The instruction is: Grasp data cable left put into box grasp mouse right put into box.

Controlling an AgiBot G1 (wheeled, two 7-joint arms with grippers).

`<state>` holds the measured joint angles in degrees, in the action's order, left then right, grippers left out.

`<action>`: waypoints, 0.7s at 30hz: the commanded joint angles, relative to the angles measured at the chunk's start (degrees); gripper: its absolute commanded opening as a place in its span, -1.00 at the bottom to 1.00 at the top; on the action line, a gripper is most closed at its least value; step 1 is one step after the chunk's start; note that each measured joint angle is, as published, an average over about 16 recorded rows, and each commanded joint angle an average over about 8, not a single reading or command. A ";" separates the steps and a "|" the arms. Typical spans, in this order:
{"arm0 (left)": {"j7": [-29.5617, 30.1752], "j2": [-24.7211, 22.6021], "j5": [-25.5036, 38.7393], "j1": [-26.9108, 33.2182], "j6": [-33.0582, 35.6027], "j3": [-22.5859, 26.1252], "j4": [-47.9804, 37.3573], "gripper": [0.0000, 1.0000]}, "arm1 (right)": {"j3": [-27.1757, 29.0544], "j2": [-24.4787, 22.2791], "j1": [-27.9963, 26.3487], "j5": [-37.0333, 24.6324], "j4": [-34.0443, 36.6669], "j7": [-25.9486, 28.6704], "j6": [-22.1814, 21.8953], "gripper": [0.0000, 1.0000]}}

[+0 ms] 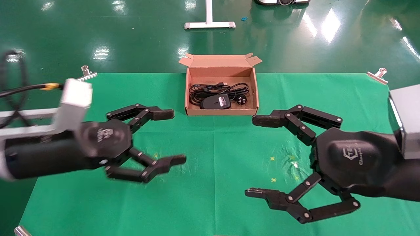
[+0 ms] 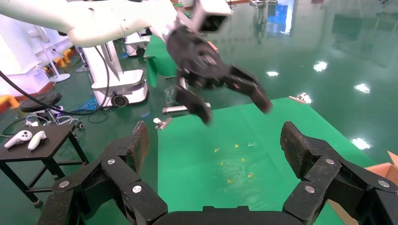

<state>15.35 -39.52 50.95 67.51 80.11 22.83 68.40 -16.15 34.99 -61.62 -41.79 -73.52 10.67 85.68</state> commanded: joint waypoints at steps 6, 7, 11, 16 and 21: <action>-4.13 4.07 -8.28 -5.40 5.07 -6.20 4.72 1.00 | -0.01 -0.03 0.02 0.07 -0.01 -0.02 0.00 1.00; -4.54 4.53 -9.24 -6.00 5.64 -6.90 5.25 1.00 | -0.01 -0.04 0.03 0.09 -0.01 -0.02 0.01 1.00; -5.32 5.54 -11.41 -7.36 6.90 -8.47 6.42 1.00 | 0.01 -0.07 0.06 0.16 -0.01 -0.02 0.03 1.00; -5.25 5.52 -11.40 -7.35 6.89 -8.43 6.38 1.00 | -0.01 -0.07 0.06 0.13 0.00 -0.02 0.02 1.00; -5.01 5.15 -10.58 -6.85 6.43 -7.85 5.95 1.00 | -0.02 -0.05 0.04 0.11 0.01 -0.02 0.01 1.00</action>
<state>10.32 -34.32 40.29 60.60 86.57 14.92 74.40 -16.17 34.94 -61.58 -41.67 -73.51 10.65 85.69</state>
